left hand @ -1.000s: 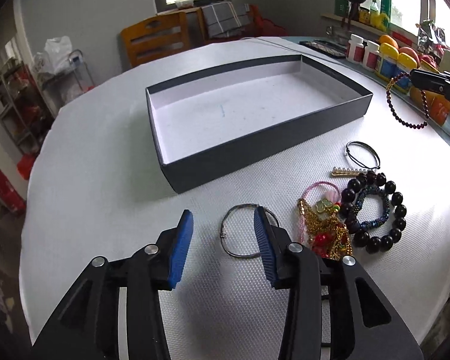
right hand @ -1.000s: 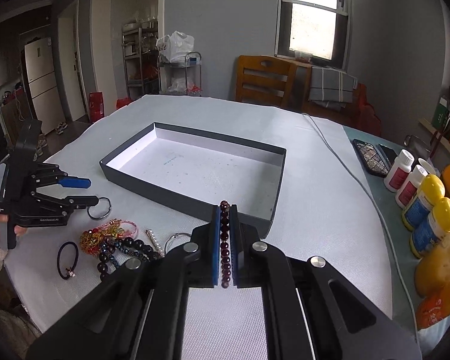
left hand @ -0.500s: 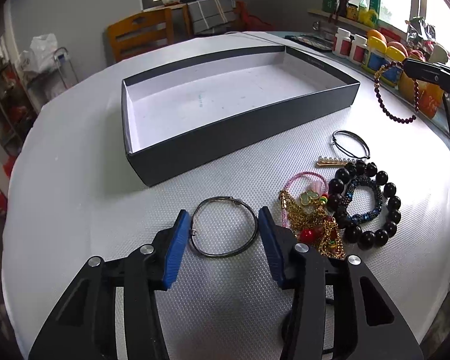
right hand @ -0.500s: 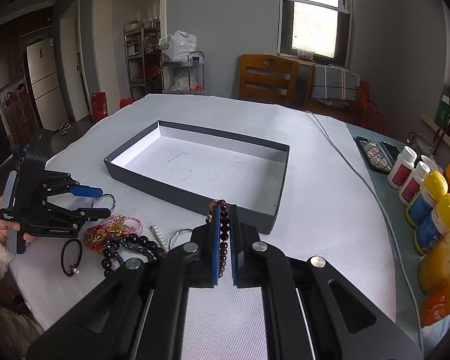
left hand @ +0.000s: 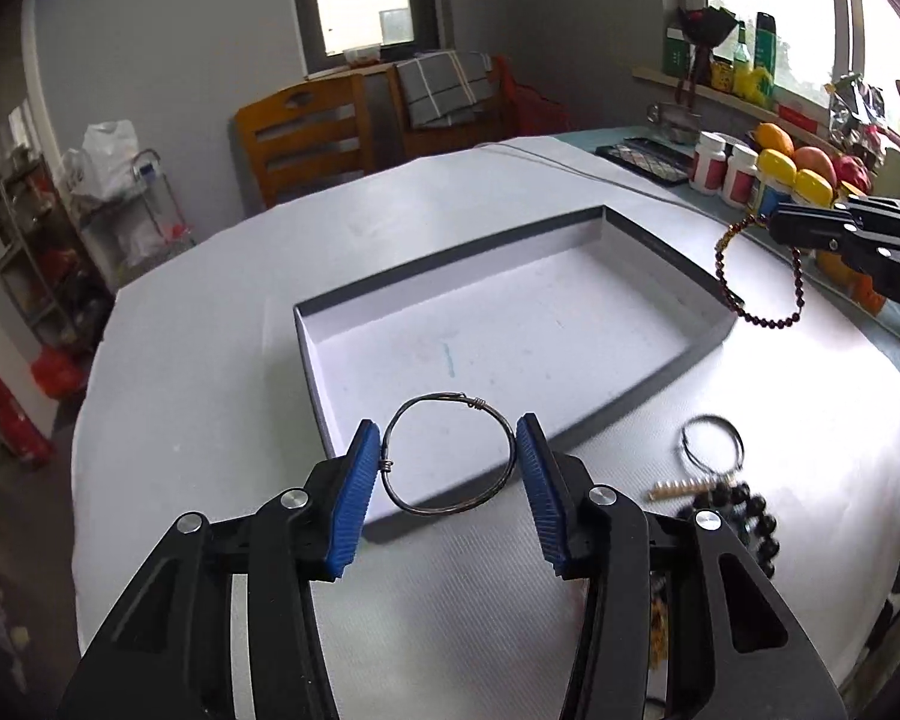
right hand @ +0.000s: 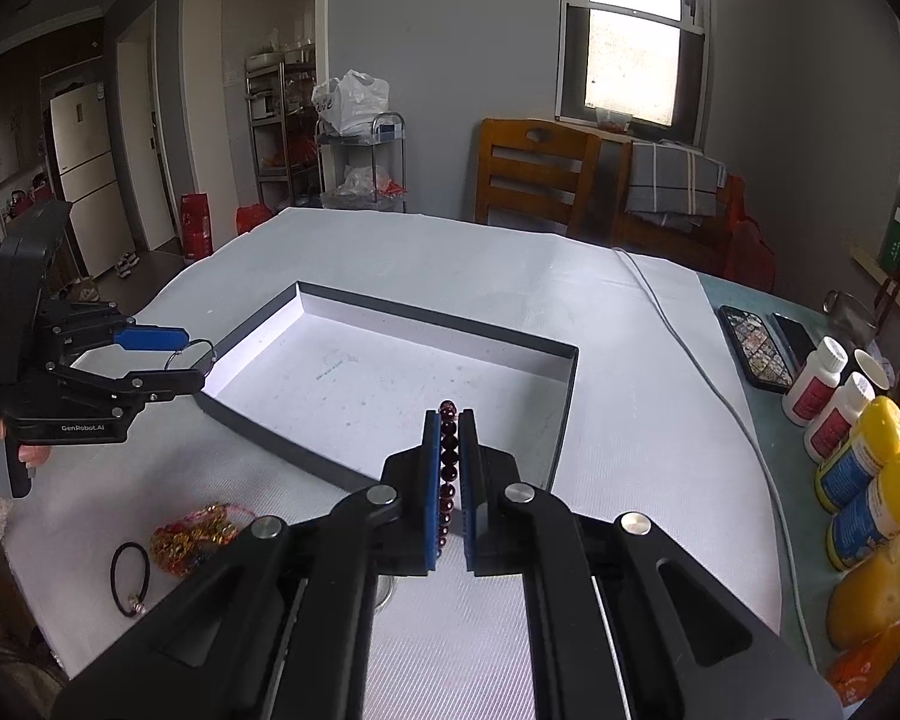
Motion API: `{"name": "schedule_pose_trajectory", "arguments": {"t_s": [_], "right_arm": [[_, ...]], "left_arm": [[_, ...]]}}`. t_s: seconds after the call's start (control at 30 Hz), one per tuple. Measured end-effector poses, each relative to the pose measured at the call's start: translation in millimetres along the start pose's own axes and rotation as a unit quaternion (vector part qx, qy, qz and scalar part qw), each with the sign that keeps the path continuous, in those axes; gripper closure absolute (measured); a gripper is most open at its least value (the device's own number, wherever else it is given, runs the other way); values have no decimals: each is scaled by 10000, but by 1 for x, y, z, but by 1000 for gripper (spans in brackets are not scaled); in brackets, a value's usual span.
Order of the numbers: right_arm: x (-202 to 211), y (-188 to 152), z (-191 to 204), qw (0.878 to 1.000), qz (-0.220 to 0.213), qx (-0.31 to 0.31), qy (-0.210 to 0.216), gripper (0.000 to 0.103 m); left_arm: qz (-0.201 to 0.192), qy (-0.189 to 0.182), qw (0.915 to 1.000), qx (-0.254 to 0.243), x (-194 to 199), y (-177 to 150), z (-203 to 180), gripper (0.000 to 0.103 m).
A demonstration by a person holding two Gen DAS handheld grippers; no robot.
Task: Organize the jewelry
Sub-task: 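Carry the red bracelet and silver bangle into the grey box and open both grippers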
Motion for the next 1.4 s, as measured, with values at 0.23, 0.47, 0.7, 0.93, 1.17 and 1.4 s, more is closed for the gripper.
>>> {"name": "schedule_pose_trajectory", "arguments": {"t_s": [0.23, 0.47, 0.7, 0.93, 1.17, 1.4], "right_arm": [[-43, 47, -21, 9993, 9, -293, -226, 98], [-94, 60, -25, 9955, 228, -775, 486, 98], [-126, 50, -40, 9923, 526, -1019, 475, 98], [-142, 38, -50, 9902, 814, -1135, 52, 97], [-149, 34, -50, 9898, 904, -1101, -25, 96], [-140, 37, -52, 9907, 726, -1147, -33, 68]], "left_arm": [[128, 285, 9984, 474, -48, 54, 28, 54], [458, 114, 9932, 1063, -95, 68, 48, 54], [722, 293, 9928, 911, -110, 66, 42, 53], [1037, 449, 9905, 786, -119, 63, 41, 53], [1101, 369, 9902, 770, -121, 59, 38, 48], [692, 336, 9926, 943, -105, 62, 40, 35]]}}
Point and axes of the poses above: each gripper's, at about its wrist camera, not at the fingertips, and x roughly against the way its jaws point, z to its left, y to its top, the point moved 10 cm from there along -x, roughly the way its jaws point, and after that the axes turned 14 degrees about z, right-handed, at the moved point
